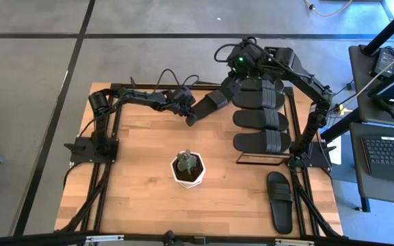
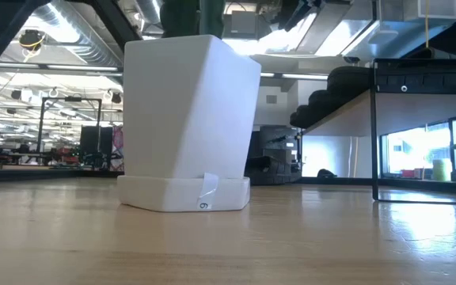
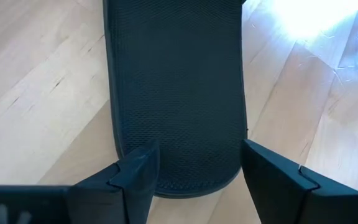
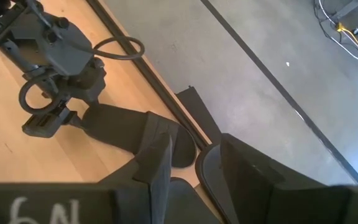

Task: Pick and place slides into the shelf
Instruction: Put the black slide under the shelf

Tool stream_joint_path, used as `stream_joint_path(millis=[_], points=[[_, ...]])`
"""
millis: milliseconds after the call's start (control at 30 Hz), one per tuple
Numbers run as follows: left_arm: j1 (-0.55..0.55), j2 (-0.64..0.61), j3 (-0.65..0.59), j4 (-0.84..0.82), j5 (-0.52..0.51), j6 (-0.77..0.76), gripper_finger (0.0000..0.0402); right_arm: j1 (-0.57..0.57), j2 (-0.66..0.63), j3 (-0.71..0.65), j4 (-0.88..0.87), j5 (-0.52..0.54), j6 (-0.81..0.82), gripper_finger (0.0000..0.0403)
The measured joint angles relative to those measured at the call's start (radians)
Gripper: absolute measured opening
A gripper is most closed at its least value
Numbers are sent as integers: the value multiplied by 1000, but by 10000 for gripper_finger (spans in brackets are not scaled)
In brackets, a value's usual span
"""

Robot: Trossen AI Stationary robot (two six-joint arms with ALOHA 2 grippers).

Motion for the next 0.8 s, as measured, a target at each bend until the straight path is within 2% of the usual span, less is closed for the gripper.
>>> stream_joint_path(millis=[233, 467, 567, 800], points=[[15, -1, 58, -109, 8, 6, 218, 0, 0, 0, 0, 0, -1, 139], [42, 4, 200, -416, -19, 114, 218, 0, 0, 0, 0, 0, -4, 139], [56, 4, 243, -447, -55, 152, 218, 0, 0, 0, 0, 0, -7, 139], [79, 3, 264, -447, -55, 181, 218, 0, 0, 0, -1, 1, -32, 139]])
